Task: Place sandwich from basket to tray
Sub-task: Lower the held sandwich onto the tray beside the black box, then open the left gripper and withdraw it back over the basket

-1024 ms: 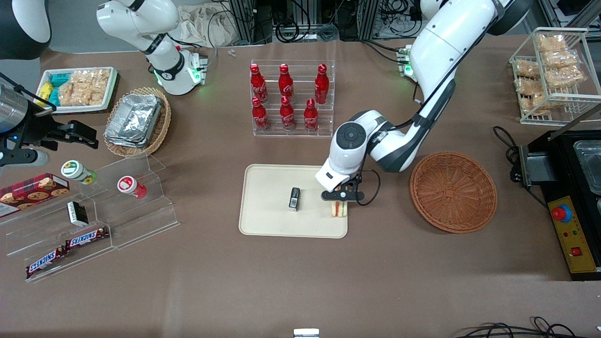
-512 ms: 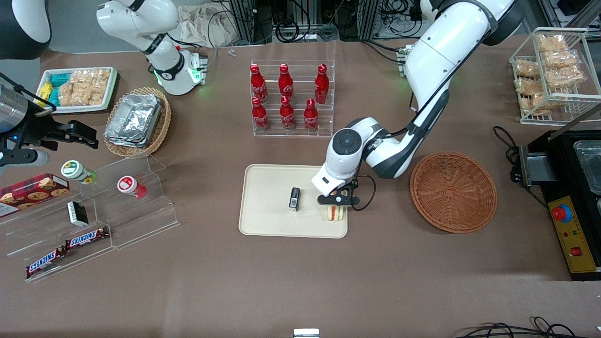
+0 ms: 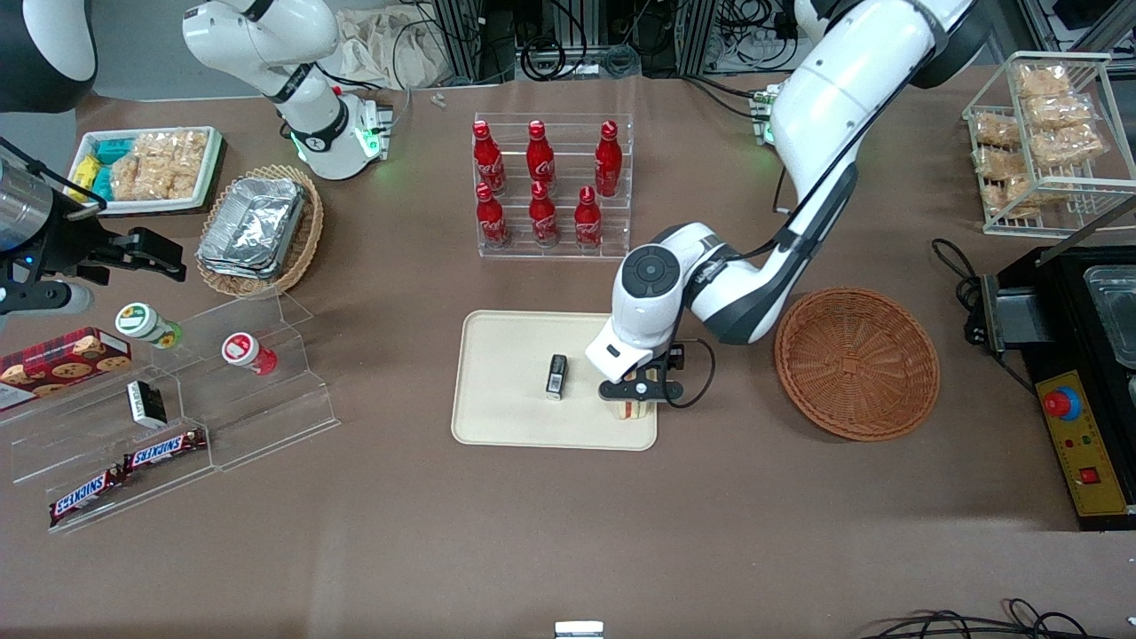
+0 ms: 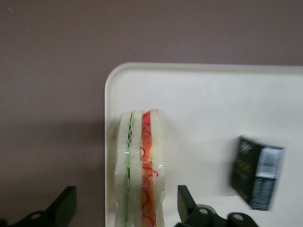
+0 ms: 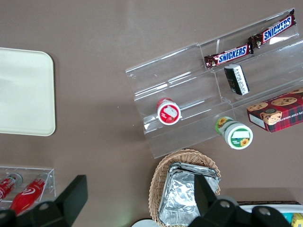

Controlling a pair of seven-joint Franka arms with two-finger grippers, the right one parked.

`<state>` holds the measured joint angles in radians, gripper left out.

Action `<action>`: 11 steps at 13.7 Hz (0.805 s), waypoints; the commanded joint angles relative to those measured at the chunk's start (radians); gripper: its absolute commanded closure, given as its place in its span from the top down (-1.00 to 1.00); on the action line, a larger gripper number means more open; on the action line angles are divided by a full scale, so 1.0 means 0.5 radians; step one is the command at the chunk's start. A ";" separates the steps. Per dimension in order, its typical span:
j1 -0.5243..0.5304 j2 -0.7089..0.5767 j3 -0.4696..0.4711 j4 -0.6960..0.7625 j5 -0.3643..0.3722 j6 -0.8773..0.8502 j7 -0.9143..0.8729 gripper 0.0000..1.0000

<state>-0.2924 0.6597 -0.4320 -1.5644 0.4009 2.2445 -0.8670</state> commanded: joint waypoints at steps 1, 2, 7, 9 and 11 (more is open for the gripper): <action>-0.010 -0.132 -0.001 0.192 -0.084 -0.206 -0.030 1.00; -0.010 -0.132 -0.001 0.335 -0.130 -0.291 -0.030 1.00; 0.155 -0.242 -0.004 0.696 -0.427 -0.837 0.236 1.00; 0.262 -0.395 0.002 0.687 -0.516 -0.997 0.328 1.00; 0.372 -0.515 -0.001 0.690 -0.547 -1.248 0.427 1.00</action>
<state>-0.1473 0.4755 -0.4297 -1.2013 0.1567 1.7119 -0.6955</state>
